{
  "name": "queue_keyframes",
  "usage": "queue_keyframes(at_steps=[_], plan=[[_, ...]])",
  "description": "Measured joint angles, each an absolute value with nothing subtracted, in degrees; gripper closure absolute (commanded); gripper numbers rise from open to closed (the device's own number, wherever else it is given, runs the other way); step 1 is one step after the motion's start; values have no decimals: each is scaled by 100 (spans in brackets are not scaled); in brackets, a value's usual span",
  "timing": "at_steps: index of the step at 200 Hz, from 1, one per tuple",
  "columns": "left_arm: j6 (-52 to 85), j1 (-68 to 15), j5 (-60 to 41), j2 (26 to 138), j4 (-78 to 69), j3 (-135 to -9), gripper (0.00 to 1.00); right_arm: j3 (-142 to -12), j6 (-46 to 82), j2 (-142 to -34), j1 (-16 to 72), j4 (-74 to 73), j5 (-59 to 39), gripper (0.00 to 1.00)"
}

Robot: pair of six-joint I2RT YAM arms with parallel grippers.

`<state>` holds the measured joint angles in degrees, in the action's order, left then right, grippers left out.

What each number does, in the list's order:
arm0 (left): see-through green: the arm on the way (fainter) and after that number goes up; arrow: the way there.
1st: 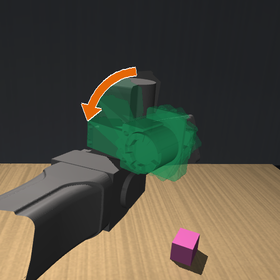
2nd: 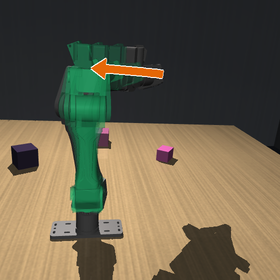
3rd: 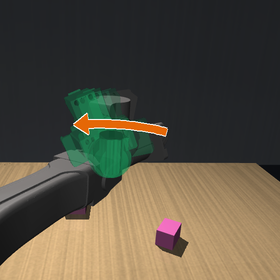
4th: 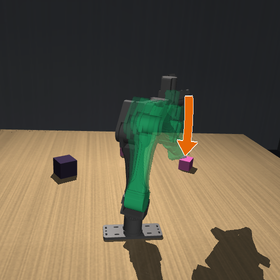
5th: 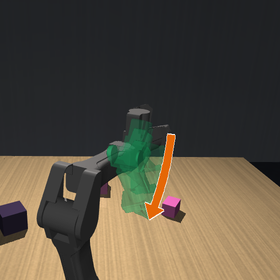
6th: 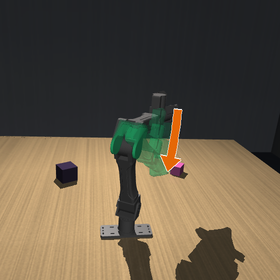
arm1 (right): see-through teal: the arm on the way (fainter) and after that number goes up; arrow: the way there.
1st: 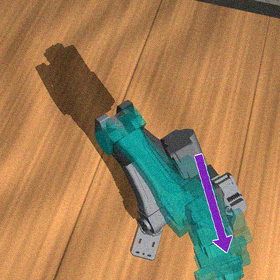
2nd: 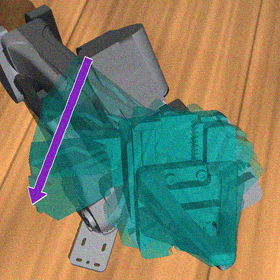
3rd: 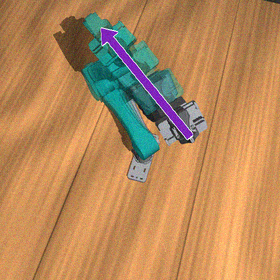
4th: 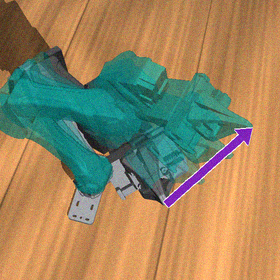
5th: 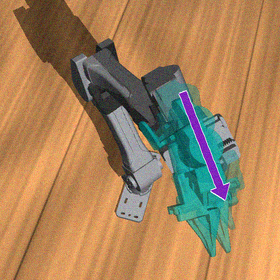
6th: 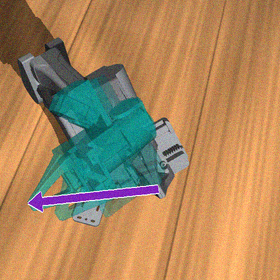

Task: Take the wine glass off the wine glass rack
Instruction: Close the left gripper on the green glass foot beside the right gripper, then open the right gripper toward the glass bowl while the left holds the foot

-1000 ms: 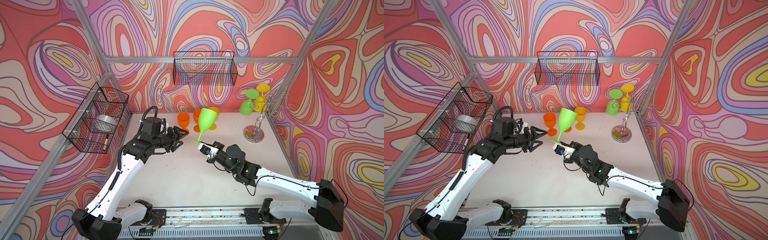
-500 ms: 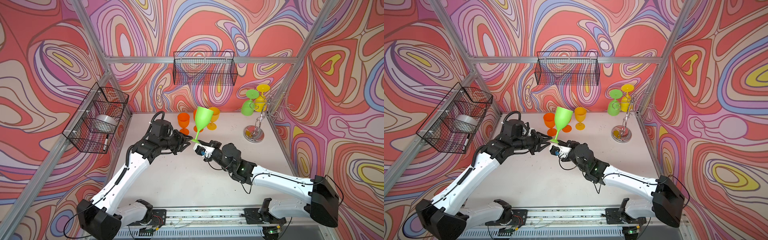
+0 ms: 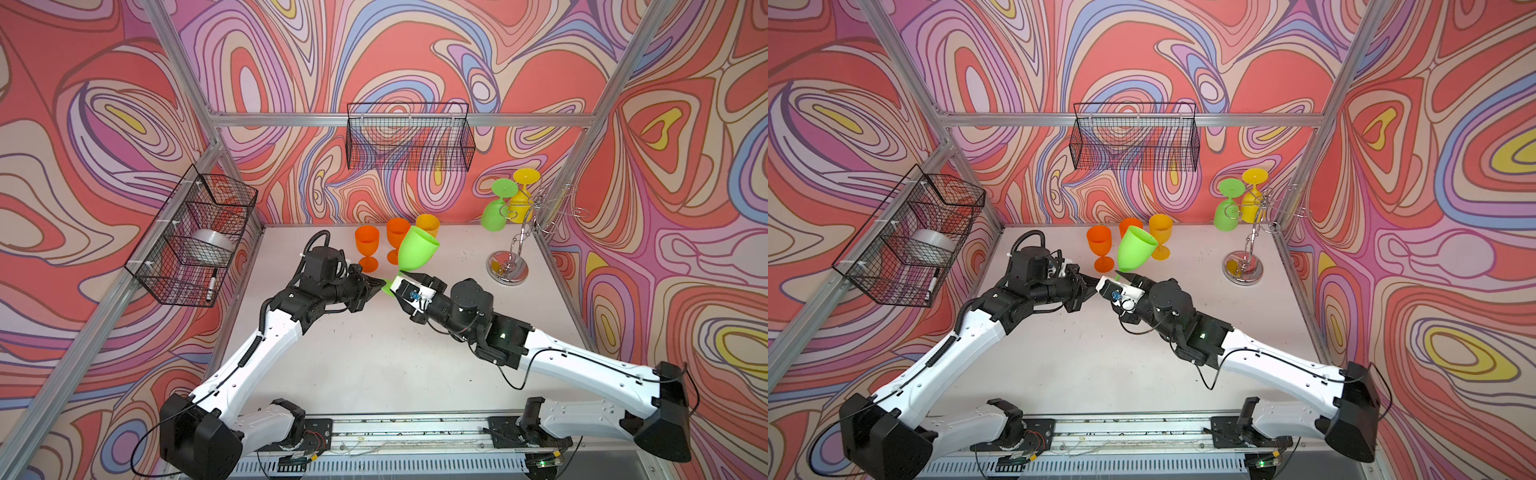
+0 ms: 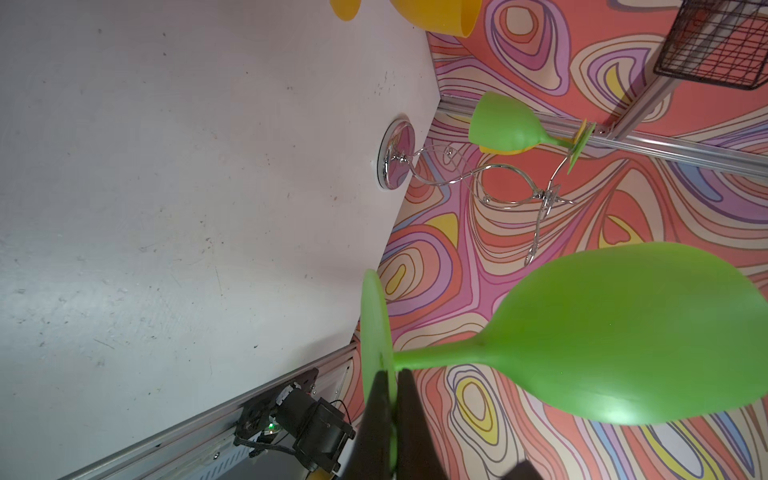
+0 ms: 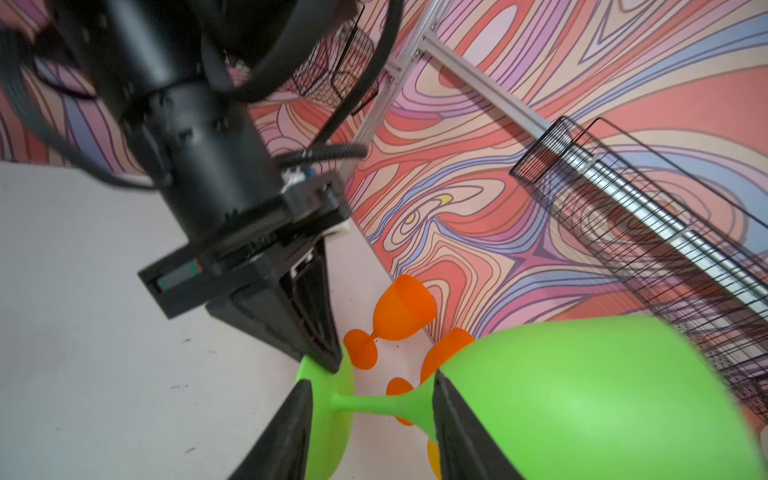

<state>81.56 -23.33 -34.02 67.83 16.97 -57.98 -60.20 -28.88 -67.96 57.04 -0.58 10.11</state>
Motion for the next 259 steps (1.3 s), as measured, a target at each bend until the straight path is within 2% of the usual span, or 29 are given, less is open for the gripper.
queue_keyframes(at_steps=[41,86,139,168,194,224,237,250,259], plan=[[7666,-2084,-3555,6539,1466,-5334,100,-7502,-1457,-6807,5697,1413,779,52],[6941,-1986,-3612,6329,1229,-5144,100,-9048,-283,-7537,5325,2965,294,56],[6615,-1909,-3756,6318,746,-4737,100,-9717,775,-7832,4397,3994,-698,64],[6600,-1863,-3804,6318,495,-4681,100,-9963,1022,-8012,4309,4327,-947,64],[6600,-1826,-3844,6318,331,-4674,100,-10060,1111,-8254,4307,4595,-1037,67],[6591,-1782,-3885,6318,220,-4659,100,-10108,1118,-8473,4298,4831,-1037,77],[6591,-1772,-3905,6318,180,-4628,100,-10173,1079,-8541,4281,4853,-1041,86],[6587,-1761,-3907,6318,163,-4604,100,-10252,1031,-8586,4274,4886,-1081,100],[6576,-1752,-3903,6322,141,-4595,100,-10307,1146,-8606,4283,4919,-1249,100]])
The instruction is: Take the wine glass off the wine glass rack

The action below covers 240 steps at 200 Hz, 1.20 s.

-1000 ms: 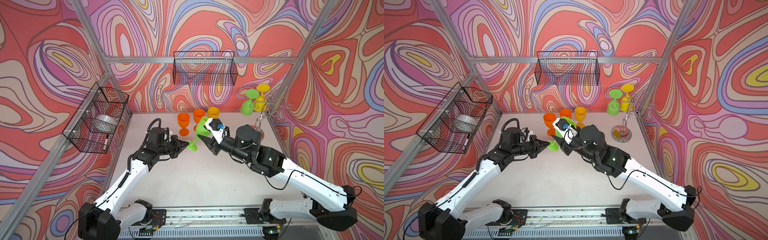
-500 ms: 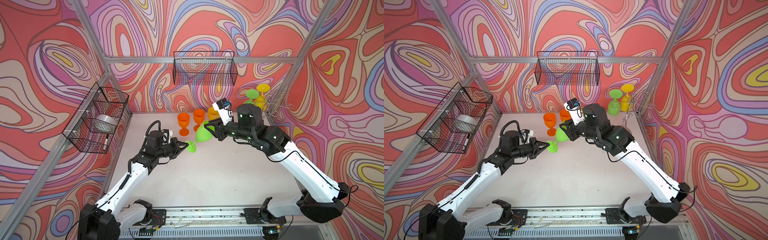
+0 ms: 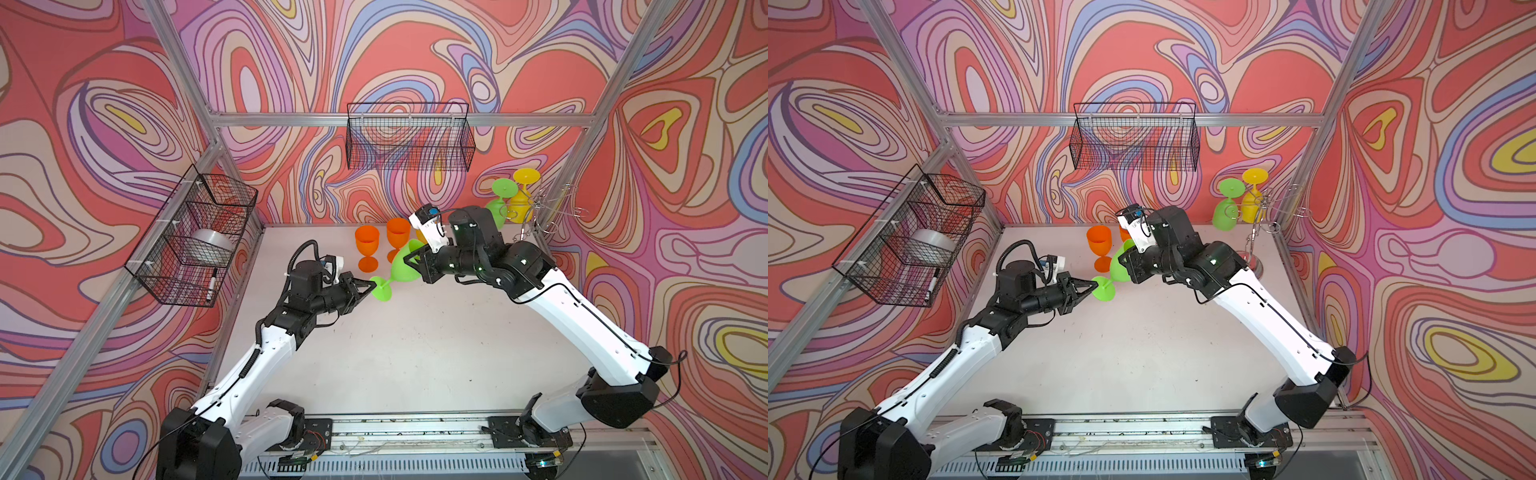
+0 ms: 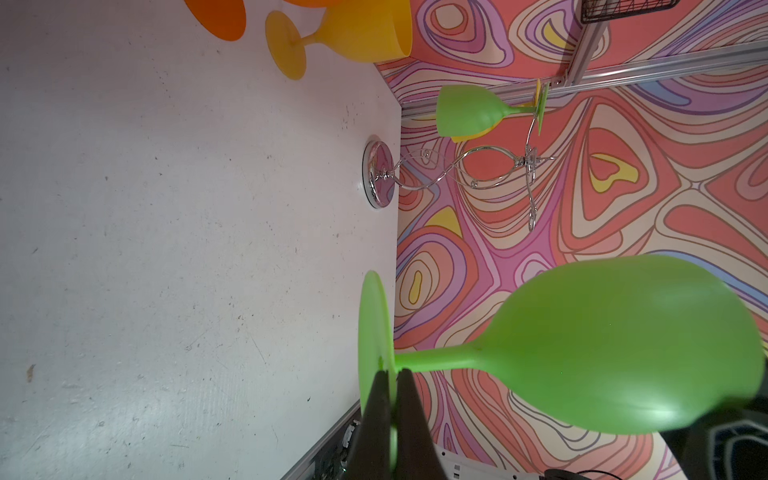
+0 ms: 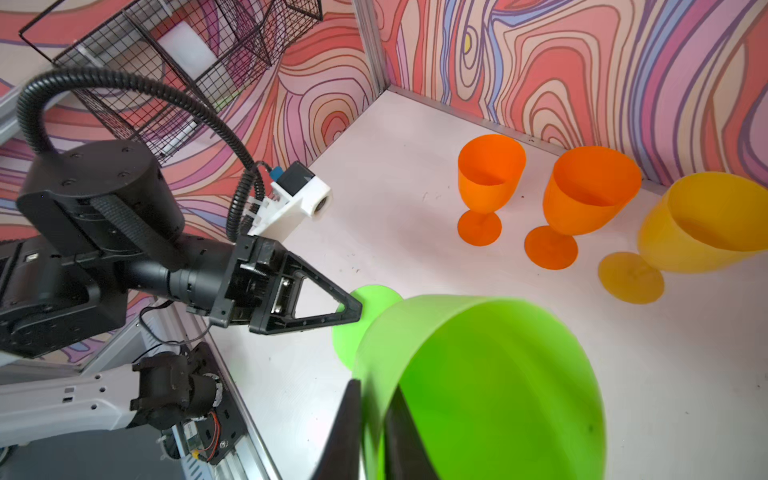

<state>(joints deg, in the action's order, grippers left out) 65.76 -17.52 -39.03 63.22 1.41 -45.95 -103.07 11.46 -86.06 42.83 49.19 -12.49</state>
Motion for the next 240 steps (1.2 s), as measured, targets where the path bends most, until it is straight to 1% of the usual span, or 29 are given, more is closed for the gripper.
queue_keyframes(at_steps=[6,28,44,63,79,91,104,129,150,171,240], plan=[[6554,-1752,-3907,6333,126,-4595,99,-10344,1096,-8615,4307,4936,-1288,100],[6340,-1752,-3892,6333,242,-4668,61,-10438,1050,-8619,4333,5070,-1278,100],[5929,-1706,-3680,6333,847,-4998,42,-10490,969,-8639,4298,5258,-1096,100],[5345,-1675,-3212,6318,1678,-5636,24,-10501,895,-8676,4235,5457,-858,100],[4884,-1658,-2783,6283,2252,-6147,17,-10492,838,-8739,4178,5596,-676,100],[4606,-1645,-2488,6250,2571,-6410,13,-10436,797,-8799,4125,5636,-521,100],[4386,-1638,-2255,6233,2814,-6552,10,-10396,746,-8914,4086,5690,-292,100],[4150,-1616,-2016,6289,3138,-6580,9,-10383,589,-9378,4034,5747,174,100],[4047,-1612,-1946,6399,3240,-6580,9,-10287,443,-9826,3927,5699,360,100],[4003,-1612,-1942,6451,3301,-6580,9,-10138,305,-10125,3715,5592,390,100],[3920,-1612,-1955,6521,3301,-6580,9,-10027,-91,-10560,3122,4969,193,100]])
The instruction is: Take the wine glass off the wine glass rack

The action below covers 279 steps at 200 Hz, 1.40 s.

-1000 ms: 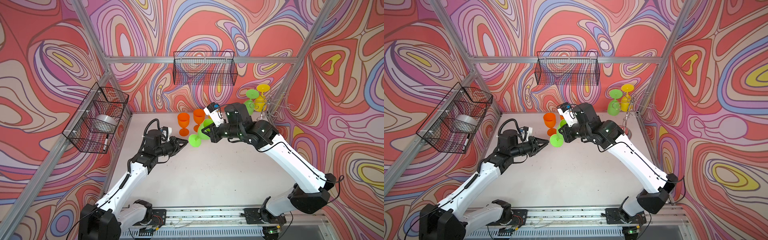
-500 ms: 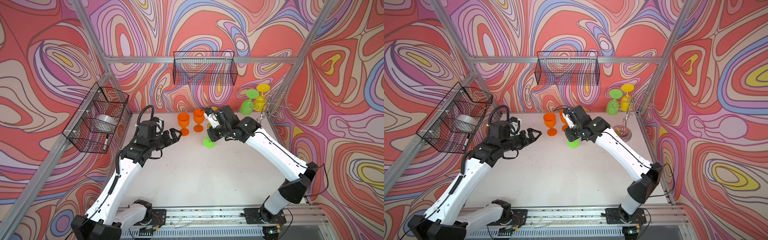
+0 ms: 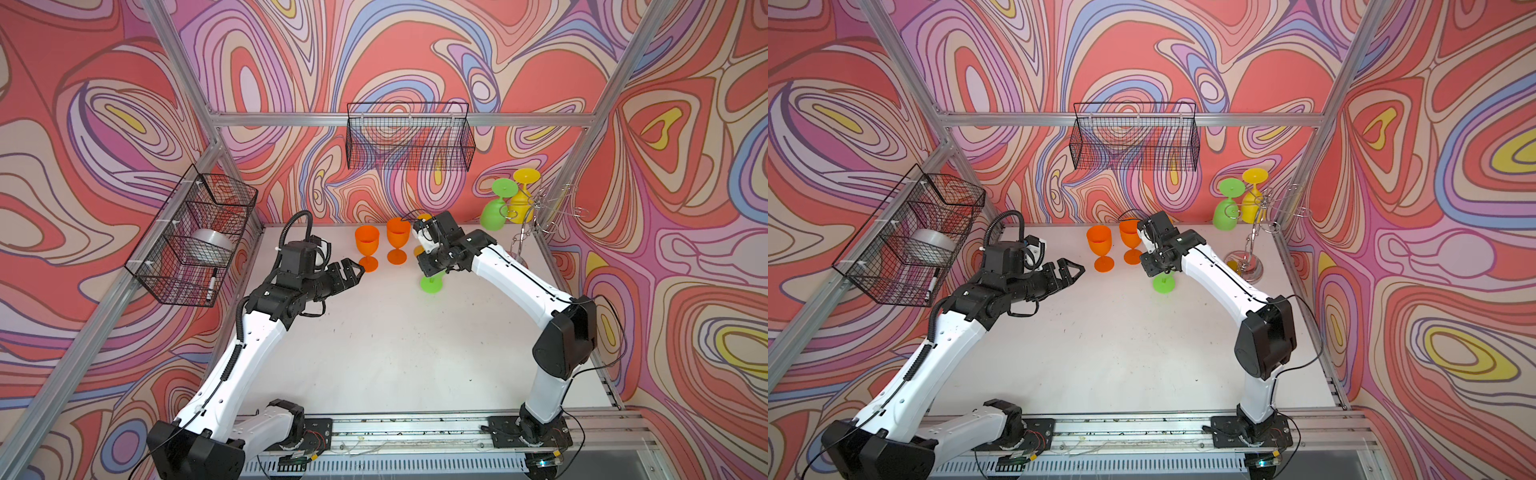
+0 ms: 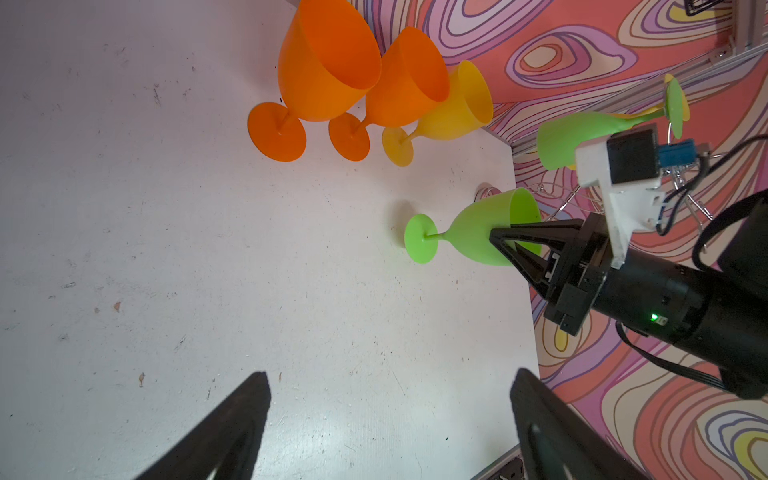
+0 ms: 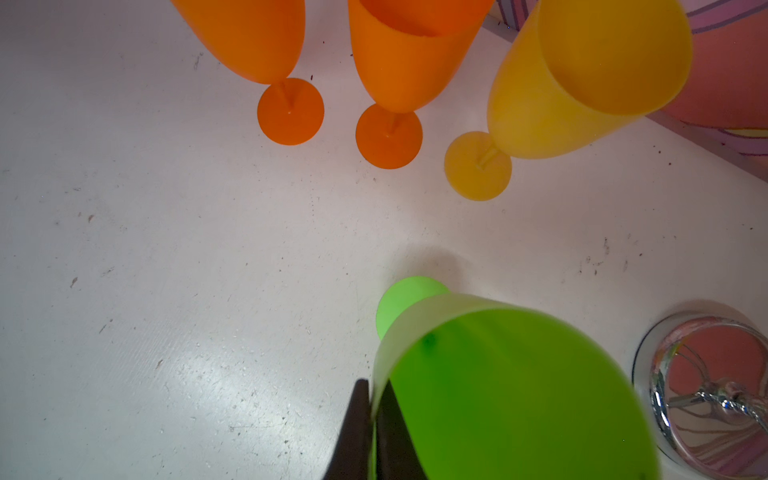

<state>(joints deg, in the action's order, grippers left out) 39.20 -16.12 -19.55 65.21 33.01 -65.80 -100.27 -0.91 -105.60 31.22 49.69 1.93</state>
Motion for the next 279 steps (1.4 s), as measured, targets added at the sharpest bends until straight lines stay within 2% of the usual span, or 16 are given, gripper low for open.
queue_keyframes(at_steps=[59,124,156,180,227,279], plan=[[3920,-1612,-1986,6665,3293,-6580,9,-10143,-327,-11185,3039,4681,123,100],[3920,-1612,-1997,6698,3273,-6580,9,-10259,-489,-11301,3028,4578,163,100],[3918,-1612,-2038,6764,3221,-6580,9,-10355,-580,-11367,3017,4606,169,73],[3909,-1612,-2053,6794,3190,-6580,8,-10370,-615,-11369,3004,4615,178,59],[3697,-1612,-2038,6794,3162,-6584,3,-10346,-744,-11052,3004,4606,191,48],[3280,-1612,-2001,6785,3063,-6589,1,-9653,-666,-8949,3004,4250,303,45]])
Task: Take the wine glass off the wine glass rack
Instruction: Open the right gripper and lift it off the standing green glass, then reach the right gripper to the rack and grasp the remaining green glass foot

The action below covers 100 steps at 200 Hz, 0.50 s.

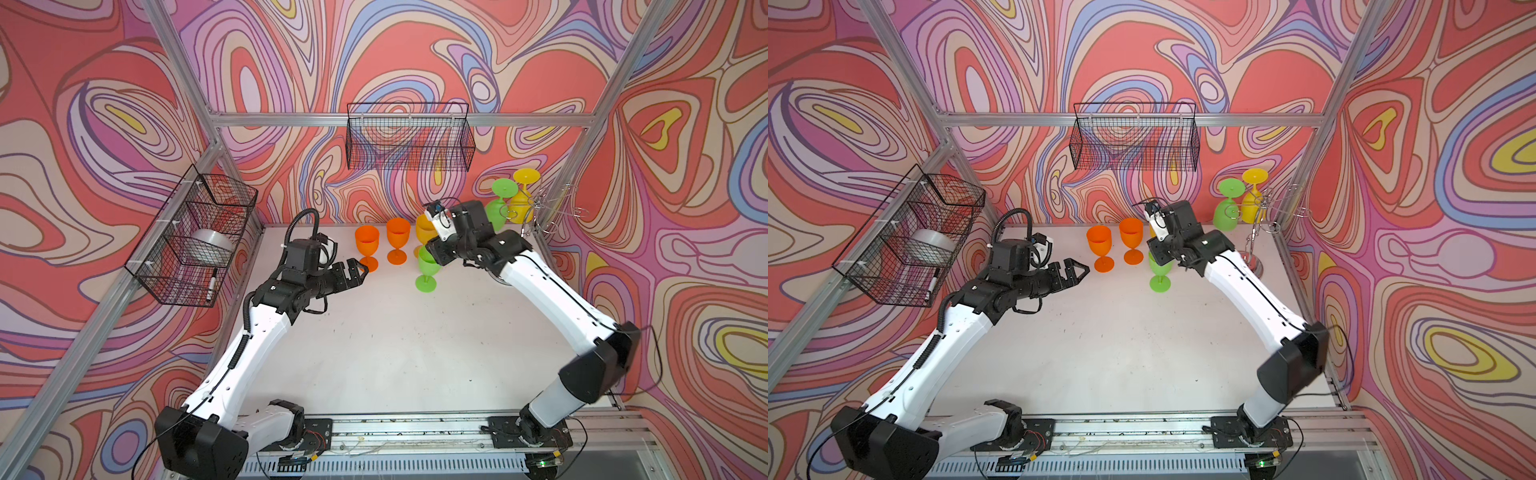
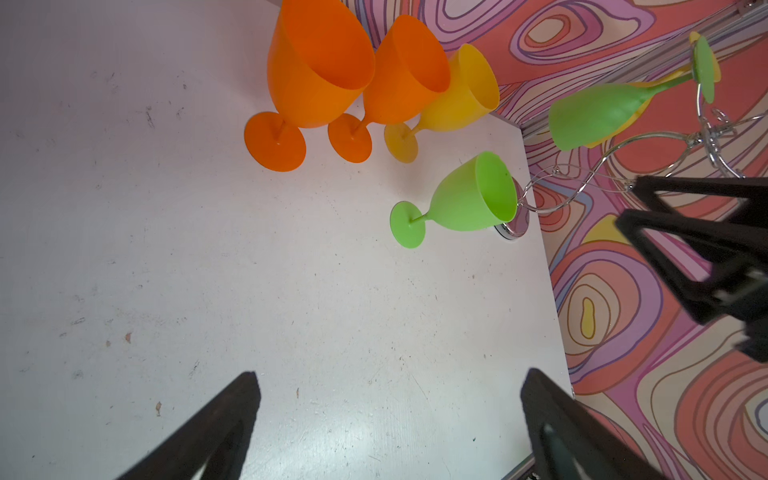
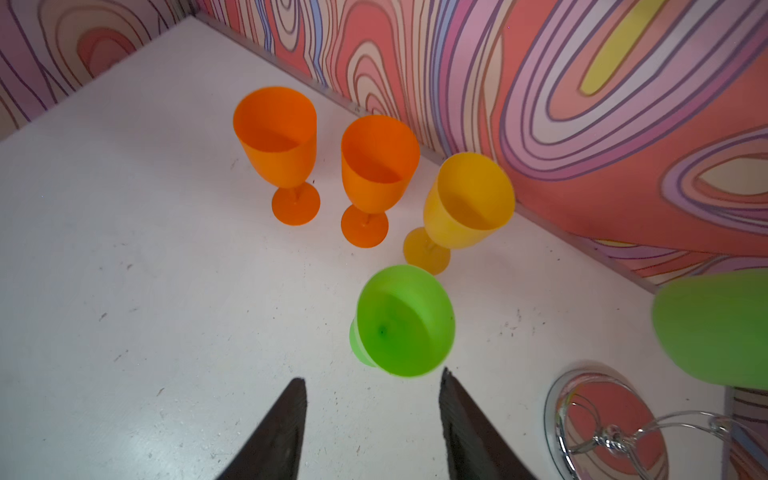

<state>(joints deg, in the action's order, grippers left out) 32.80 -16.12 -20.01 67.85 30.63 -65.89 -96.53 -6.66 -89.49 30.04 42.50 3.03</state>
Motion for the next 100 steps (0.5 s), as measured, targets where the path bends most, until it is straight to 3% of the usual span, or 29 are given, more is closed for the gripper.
queue_keyframes(at_steps=[47,100], plan=[[2849,-1747,-2137,6705,2604,-6589,1,-9242,10,-7437,2864,3605,794,44],[2320,-2405,-2394,6818,2443,-6884,2,-9874,1664,-7944,1061,3594,309,44]])
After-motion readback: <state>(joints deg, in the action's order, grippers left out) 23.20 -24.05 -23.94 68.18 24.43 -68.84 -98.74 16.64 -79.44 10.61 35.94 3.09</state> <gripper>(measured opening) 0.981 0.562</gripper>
